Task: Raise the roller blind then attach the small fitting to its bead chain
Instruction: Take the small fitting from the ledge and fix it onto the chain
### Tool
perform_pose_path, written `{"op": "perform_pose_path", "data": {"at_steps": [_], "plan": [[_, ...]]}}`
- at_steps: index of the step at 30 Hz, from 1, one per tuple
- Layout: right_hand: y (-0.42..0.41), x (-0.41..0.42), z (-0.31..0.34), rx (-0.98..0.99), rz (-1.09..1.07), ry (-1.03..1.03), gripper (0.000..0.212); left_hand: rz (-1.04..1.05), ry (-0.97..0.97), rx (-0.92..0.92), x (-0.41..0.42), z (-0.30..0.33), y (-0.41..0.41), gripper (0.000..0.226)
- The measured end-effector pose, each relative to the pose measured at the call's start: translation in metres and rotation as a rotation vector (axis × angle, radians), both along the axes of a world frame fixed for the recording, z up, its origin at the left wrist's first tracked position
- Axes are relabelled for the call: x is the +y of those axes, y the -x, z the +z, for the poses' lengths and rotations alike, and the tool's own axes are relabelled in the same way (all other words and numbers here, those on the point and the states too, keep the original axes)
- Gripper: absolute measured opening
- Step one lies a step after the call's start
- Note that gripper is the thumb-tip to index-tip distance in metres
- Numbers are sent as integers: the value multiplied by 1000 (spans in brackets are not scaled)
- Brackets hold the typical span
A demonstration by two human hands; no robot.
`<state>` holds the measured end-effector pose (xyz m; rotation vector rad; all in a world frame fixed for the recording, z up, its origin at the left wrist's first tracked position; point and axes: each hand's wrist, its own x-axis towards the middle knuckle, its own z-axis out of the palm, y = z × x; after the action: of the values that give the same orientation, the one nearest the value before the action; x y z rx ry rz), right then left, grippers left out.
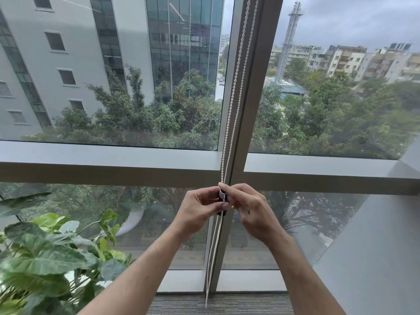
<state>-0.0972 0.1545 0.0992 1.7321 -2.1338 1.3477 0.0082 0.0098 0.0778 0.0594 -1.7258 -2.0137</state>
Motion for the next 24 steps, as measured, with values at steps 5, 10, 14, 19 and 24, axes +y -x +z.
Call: {"op": "perform_pose_path", "data": {"at_steps": [5, 10, 14, 19, 24], "plan": [[-2, -6, -9, -381, 36, 122, 37, 2, 36, 20, 1, 1, 2, 27], [-8, -8, -13, -676, 42, 231, 23, 54, 125, -2, 5, 1, 2, 31], [-10, -7, -10, -857, 79, 282, 23, 119, 178, -45, 6, 1, 4, 35], [-12, -4, -11, -929, 76, 300, 18, 201, 296, -71, 9, 4, 4, 35], [-9, 1, -11, -987, 111, 333, 18, 245, 395, -40, 15, 10, 2, 36]]}}
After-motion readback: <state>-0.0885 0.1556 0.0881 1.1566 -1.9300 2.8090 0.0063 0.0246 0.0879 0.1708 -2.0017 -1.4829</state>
